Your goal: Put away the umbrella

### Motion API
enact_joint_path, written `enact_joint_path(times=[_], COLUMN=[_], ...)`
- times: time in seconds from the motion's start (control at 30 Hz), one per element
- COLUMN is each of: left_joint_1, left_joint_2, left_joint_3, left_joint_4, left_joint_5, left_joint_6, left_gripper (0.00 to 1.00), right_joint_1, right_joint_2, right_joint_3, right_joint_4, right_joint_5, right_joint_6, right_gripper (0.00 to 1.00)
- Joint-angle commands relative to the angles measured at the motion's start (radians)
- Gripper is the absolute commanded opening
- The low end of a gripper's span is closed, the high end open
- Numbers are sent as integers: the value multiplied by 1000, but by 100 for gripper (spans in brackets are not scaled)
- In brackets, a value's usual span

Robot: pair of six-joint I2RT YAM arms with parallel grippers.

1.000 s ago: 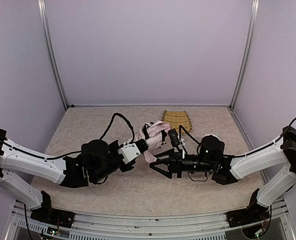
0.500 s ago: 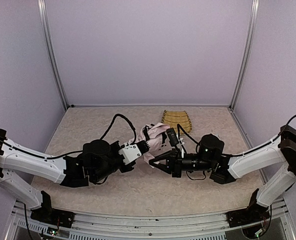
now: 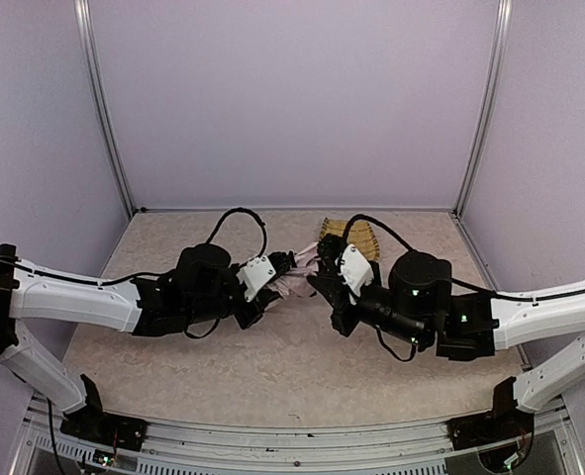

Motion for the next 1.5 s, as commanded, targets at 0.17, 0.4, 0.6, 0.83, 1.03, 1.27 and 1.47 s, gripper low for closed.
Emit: enact_joint_path(times=[0.17, 0.4, 0.6, 0.83, 1.03, 1.27, 1.47], left_joint_1=[90, 208, 205, 145, 62, 19, -12], left_joint_2=[87, 141, 23, -104, -146, -174, -209], left_joint_3=[163, 179, 182, 160, 135, 105, 75], left_joint_4=[-267, -195, -106, -122, -127, -104, -45], left_joint_5=[204, 209, 306, 275, 238, 137, 66], left_joint_6=[-189, -299, -334, -291, -199, -140, -64], left_gripper=[0, 0, 0, 0, 0, 0, 0], right_joint_1=[153, 271, 309, 294, 275, 272, 271], right_joint_2=[178, 234, 444, 520, 536, 482, 386], right_joint_3=[141, 140, 137, 138, 127, 107, 43], right_joint_4=[-128, -158, -125, -21, 102, 51, -61], right_joint_5=[693, 654, 653, 643, 682, 663, 583], right_joint_6=[-1141, -1159, -1031, -981, -1014, -890, -657], right_gripper=[0, 0, 0, 0, 12, 31, 44])
